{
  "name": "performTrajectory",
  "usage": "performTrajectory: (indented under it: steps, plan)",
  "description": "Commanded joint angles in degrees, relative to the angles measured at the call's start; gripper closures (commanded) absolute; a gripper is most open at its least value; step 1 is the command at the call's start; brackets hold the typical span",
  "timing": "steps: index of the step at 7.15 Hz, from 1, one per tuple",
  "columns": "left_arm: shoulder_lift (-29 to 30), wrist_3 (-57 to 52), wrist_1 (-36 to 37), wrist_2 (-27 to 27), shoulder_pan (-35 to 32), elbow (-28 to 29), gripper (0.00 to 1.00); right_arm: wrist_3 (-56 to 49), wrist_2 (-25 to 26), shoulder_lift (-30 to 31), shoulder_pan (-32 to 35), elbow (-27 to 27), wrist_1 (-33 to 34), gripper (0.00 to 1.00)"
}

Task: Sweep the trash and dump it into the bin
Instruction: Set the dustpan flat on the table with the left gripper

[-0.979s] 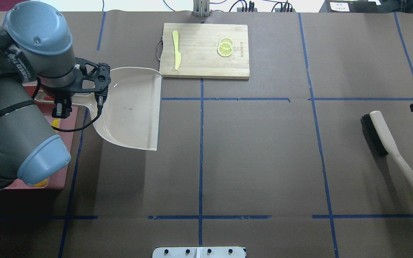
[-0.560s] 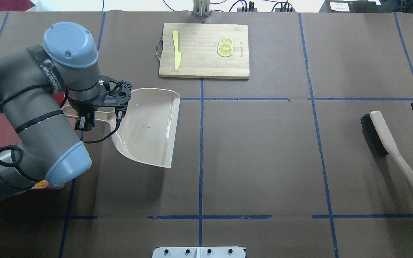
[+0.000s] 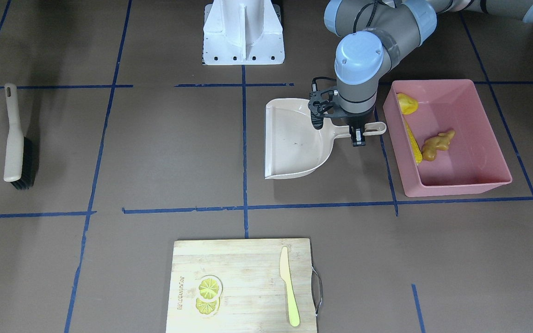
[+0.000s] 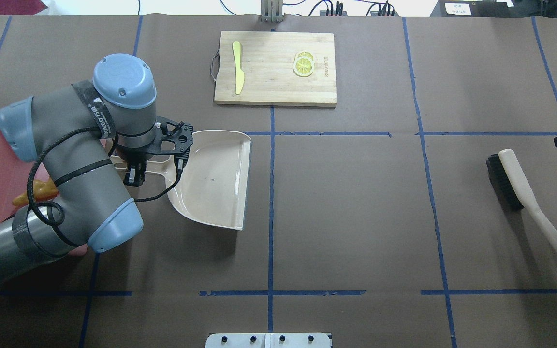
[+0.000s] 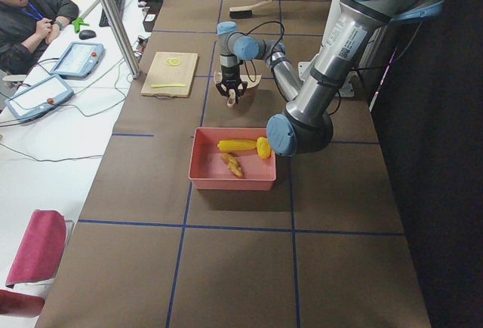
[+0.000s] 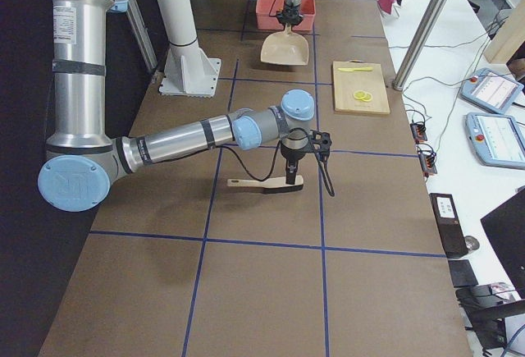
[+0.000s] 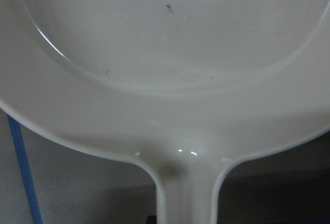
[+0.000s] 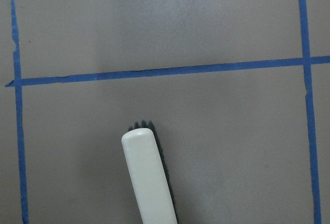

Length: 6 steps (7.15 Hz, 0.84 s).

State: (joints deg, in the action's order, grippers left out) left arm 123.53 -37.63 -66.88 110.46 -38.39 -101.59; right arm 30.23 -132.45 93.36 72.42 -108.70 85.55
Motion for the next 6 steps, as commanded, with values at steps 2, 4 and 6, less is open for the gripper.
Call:
performTrajectory:
  steps: [2,4,6]
  plan:
    - [0.83,3.08,-1.32,-0.16,1.82,2.44,0.93,0.0,0.0,0.06,0.0,0.06,-0.03,0.0]
    - [2.15,3.35,-1.59,-0.16,1.91,4.2,0.92,0.0,0.0,0.15,0.09,0.06,-0.03,0.0]
    - [1.98,3.09,-1.68,-0.25,2.35,4.56,0.82,0.0,0.0,0.15,0.0,0.06,-0.03,0.0]
